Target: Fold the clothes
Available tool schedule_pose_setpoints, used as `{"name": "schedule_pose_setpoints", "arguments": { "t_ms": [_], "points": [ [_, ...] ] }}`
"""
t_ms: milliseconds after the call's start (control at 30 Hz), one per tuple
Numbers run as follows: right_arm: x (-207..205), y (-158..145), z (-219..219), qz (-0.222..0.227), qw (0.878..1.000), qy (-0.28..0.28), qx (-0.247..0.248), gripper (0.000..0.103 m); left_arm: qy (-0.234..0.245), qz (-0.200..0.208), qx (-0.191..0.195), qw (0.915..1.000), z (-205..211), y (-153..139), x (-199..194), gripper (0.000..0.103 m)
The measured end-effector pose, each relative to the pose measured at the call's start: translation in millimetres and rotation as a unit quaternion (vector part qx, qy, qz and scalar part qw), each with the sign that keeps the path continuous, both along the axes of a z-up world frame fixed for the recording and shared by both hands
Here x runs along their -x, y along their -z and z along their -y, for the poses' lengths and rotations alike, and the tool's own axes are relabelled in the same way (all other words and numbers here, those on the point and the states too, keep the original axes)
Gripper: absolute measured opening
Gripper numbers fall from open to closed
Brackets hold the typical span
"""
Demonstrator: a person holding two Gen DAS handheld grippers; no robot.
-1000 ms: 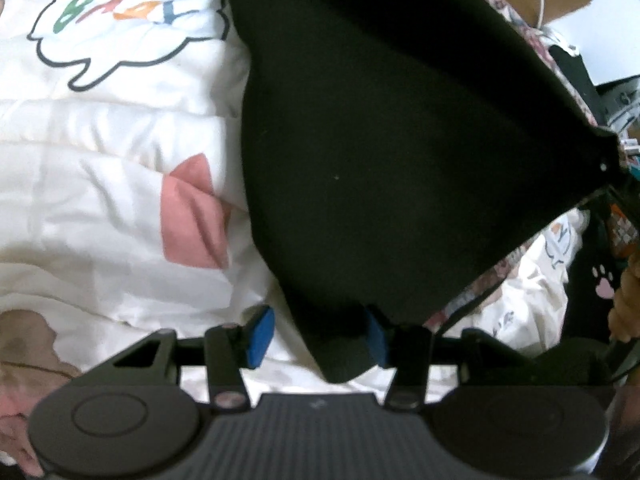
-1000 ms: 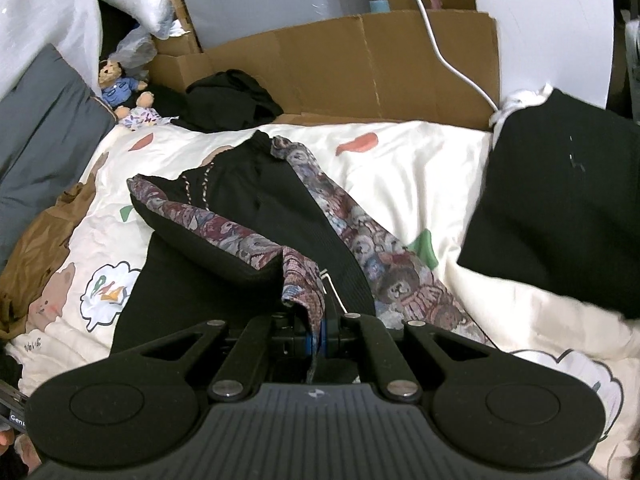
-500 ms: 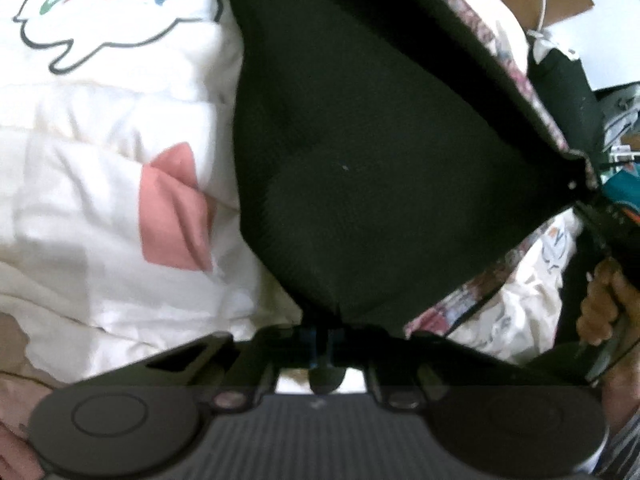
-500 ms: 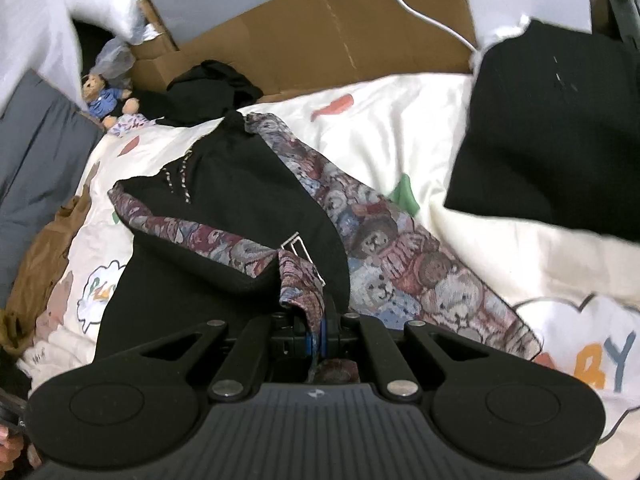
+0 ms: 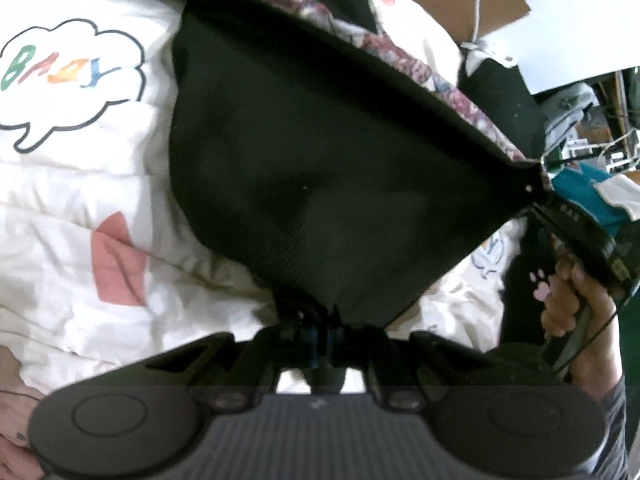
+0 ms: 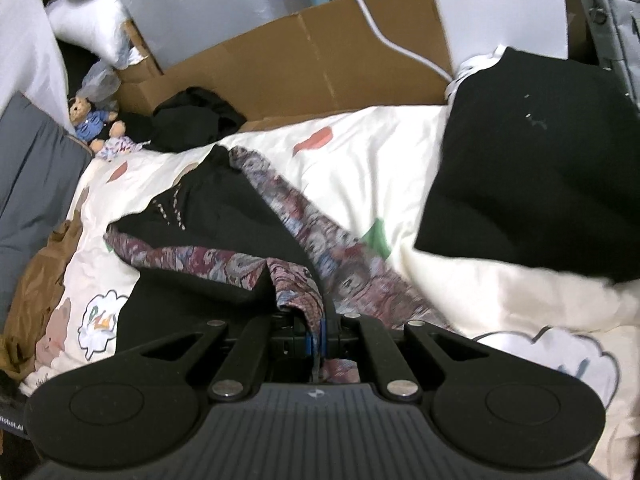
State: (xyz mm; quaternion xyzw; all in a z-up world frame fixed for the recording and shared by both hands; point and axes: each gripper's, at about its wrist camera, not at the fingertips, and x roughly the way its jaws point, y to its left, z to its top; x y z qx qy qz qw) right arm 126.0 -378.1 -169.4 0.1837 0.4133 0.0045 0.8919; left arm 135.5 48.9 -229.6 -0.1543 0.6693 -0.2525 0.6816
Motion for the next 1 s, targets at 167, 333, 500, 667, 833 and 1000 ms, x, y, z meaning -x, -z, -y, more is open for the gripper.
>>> {"name": "schedule_pose_setpoints", "arguments": {
  "t_ms": [167,333,500,667,833,1000],
  "points": [
    [3.6,1.7,18.6,-0.012,1.0,0.014,-0.008,0.004,0.008,-0.001,0.005,1.0,10.5,1.4,0.8,0.004],
    [11.1,15.1,33.2,-0.022,0.999,0.028,-0.026,0.004,0.014,-0.007,0.0,0.9999,21.3,5.5,5.2,0.004],
    [14.6,34.0,40.3,-0.034,0.998,0.033,-0.035,0.004,0.011,-0.025,0.001,0.9996,22.7,19.2,12.9,0.004],
    [18.8,52.4,51.8,-0.051,0.996,0.051,-0.053,0.004,0.018,-0.031,-0.004,0.9994,24.4,29.8,18.9,0.004],
    [17.0,67.9,59.8,-0.088,0.992,0.064,-0.065,0.006,0.023,-0.021,-0.039,0.9987,24.2,45.3,20.4,0.004],
    [25.9,68.4,76.1,-0.093,0.986,0.1,-0.091,0.031,0.023,-0.043,-0.038,0.9981,25.7,51.3,17.1,0.018]
  ]
}}
